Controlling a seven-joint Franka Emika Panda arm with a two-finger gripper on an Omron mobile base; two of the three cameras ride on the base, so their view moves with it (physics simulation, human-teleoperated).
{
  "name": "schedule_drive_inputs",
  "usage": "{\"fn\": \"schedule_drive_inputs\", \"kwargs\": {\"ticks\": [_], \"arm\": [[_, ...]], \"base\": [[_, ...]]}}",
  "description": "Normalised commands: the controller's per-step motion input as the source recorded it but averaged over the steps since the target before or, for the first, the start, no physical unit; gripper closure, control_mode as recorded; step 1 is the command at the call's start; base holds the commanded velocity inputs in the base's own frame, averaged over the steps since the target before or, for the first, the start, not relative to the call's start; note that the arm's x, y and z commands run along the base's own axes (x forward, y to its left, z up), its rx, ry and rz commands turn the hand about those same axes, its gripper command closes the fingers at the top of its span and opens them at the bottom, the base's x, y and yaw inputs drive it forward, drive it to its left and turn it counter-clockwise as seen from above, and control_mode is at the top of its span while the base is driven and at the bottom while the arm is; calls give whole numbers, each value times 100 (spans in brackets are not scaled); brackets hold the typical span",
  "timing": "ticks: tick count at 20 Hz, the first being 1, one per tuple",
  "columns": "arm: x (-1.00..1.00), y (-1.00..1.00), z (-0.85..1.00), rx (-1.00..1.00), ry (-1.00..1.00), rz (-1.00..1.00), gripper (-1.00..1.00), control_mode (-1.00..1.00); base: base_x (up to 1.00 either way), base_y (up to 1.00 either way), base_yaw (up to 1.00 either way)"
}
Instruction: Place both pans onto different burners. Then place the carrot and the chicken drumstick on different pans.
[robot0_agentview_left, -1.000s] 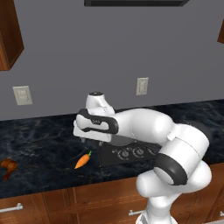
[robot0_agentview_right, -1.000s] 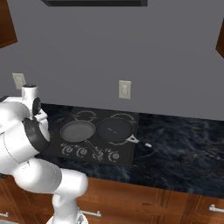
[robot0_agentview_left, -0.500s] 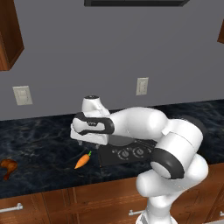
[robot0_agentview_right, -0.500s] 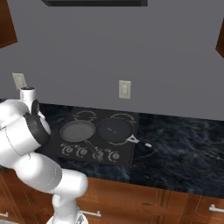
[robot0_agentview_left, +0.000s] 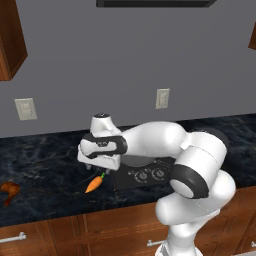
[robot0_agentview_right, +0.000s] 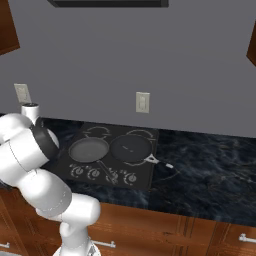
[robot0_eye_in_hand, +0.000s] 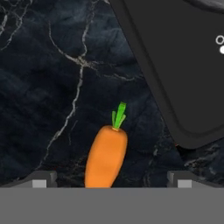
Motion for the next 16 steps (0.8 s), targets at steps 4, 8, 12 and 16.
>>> {"fn": "schedule_drive_inputs", "kwargs": {"ticks": [4, 8, 12, 16], "arm": [[0, 11, -8, 0, 1, -3, -100, -100], [0, 0, -14, 0, 0, 0, -100, -100], [0, 0, -18, 0, 0, 0, -100, -100], [0, 0, -21, 0, 0, 0, -100, -100]], "base": [[0, 0, 0], [0, 0, 0], [0, 0, 0], [0, 0, 0]]}}
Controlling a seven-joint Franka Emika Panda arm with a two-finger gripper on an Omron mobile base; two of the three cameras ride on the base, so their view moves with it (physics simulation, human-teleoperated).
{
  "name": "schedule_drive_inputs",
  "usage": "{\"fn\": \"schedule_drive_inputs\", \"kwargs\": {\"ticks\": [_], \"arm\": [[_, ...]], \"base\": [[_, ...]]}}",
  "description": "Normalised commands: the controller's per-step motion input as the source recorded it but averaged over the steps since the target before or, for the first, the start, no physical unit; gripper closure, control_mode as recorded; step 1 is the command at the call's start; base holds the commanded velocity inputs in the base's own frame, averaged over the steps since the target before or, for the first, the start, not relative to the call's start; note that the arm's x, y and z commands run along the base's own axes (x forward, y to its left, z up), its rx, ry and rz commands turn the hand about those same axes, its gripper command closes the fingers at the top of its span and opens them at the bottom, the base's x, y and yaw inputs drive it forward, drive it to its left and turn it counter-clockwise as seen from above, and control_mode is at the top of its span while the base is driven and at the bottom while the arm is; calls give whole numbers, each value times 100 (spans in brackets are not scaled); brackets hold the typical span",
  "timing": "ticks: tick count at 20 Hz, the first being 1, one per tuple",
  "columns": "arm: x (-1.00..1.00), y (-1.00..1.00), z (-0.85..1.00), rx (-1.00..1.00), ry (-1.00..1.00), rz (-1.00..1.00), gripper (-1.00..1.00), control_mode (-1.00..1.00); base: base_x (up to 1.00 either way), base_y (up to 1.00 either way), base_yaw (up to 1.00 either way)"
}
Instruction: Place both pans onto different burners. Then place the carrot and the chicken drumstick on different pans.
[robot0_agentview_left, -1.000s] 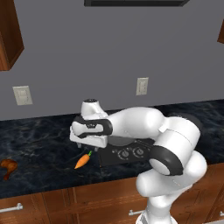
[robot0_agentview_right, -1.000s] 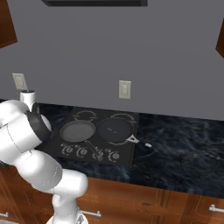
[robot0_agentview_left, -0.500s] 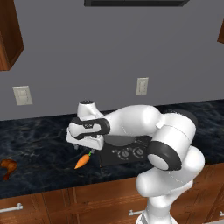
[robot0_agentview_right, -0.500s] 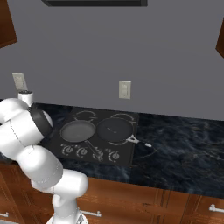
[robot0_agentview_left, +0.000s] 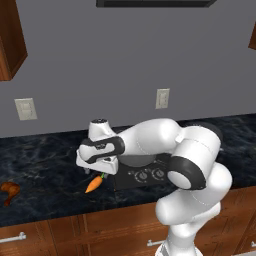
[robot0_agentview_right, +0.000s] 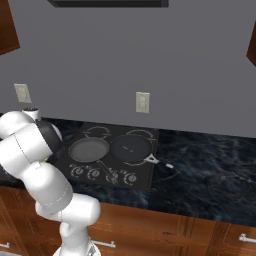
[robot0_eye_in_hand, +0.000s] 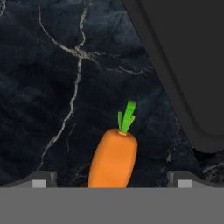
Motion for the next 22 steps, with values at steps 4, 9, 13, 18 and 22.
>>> {"fn": "schedule_drive_inputs", "kwargs": {"ticks": [4, 9, 13, 18, 22], "arm": [[0, 0, -23, 0, 0, 0, -100, -100], [0, 0, -21, 0, 0, 0, -100, -100], [0, 0, -23, 0, 0, 0, -100, -100], [0, 0, -20, 0, 1, 0, -100, -100], [0, 1, -14, 0, 1, 0, 100, -100]], "base": [[0, 0, 0], [0, 0, 0], [0, 0, 0], [0, 0, 0], [0, 0, 0]]}}
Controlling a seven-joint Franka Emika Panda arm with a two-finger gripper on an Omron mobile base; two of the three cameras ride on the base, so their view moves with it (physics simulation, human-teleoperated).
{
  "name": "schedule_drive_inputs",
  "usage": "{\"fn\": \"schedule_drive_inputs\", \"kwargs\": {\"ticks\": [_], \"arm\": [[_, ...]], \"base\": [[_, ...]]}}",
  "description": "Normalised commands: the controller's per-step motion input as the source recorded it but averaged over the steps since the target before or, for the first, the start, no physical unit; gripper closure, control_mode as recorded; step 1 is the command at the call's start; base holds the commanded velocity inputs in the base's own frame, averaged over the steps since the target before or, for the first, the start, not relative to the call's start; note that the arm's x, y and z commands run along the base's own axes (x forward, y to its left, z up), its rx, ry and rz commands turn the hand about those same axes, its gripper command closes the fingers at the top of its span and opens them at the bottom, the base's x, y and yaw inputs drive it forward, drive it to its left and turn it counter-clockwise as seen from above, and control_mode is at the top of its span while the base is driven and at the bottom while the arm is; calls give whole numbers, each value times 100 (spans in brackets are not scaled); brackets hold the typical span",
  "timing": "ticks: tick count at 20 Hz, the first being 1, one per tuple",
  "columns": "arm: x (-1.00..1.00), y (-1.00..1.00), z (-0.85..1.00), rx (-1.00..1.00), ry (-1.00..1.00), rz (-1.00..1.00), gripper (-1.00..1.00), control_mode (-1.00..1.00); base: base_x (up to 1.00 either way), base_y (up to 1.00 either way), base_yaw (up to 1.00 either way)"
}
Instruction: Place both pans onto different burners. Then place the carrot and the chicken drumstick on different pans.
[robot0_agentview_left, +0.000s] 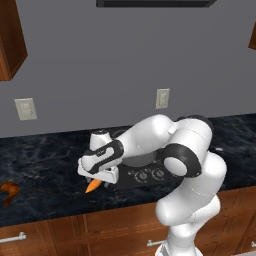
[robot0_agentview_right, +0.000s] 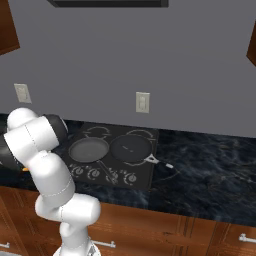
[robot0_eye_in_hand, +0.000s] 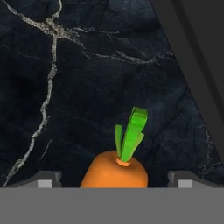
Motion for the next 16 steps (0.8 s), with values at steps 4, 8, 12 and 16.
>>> {"fn": "schedule_drive_inputs", "kwargs": {"ticks": [4, 8, 12, 16], "arm": [[0, 0, 0, 0, 0, 0, 100, -100], [8, 0, -1, 0, -1, 0, 100, -100], [24, -29, 33, 6, 6, 1, 100, -100], [0, -17, 44, 0, -1, 7, 100, -100]], "base": [[0, 0, 0], [0, 0, 0], [0, 0, 0], [0, 0, 0]]}}
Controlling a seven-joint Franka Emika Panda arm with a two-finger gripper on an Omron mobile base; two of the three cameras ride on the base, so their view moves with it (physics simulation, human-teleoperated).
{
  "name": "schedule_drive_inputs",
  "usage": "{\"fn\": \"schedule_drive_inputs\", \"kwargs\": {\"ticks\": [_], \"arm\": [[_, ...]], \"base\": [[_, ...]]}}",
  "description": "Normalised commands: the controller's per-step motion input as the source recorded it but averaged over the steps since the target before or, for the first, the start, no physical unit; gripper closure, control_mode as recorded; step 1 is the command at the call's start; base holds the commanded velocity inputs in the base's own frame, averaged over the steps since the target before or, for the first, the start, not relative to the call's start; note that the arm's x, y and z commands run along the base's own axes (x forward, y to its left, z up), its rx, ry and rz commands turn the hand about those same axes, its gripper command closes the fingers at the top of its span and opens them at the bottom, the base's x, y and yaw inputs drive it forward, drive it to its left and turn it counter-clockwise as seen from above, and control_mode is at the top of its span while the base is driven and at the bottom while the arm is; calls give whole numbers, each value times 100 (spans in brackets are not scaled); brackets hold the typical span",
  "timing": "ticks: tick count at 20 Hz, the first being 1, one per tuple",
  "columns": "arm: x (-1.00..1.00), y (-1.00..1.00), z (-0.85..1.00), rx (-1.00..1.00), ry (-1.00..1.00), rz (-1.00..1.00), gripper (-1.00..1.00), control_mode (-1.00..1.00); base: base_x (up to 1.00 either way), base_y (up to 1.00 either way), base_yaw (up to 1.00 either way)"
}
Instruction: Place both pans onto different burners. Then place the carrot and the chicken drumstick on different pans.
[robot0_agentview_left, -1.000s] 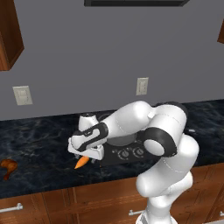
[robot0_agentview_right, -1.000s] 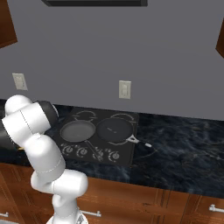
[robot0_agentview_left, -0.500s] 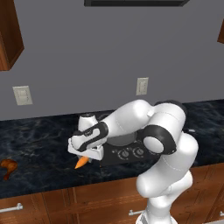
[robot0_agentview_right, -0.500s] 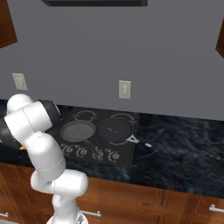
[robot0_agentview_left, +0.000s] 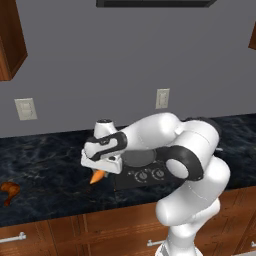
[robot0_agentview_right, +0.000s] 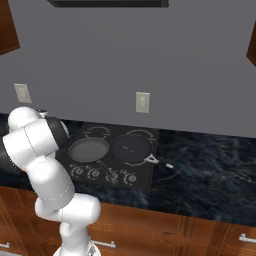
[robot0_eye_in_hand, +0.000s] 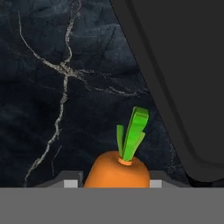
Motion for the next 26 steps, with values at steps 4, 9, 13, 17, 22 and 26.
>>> {"fn": "schedule_drive_inputs", "kwargs": {"ticks": [4, 9, 13, 17, 22, 26], "arm": [[0, -12, 47, 0, 0, 6, 100, -100], [1, -36, 16, 0, -11, 12, 100, -100], [14, -60, 10, 0, -9, 14, 100, -100], [36, -65, 8, 0, -3, 8, 100, -100], [60, -64, 4, 0, 0, 4, 100, -100], [67, -58, 13, 4, 4, 1, 100, -100]], "base": [[0, 0, 0], [0, 0, 0], [0, 0, 0], [0, 0, 0], [0, 0, 0], [0, 0, 0]]}}
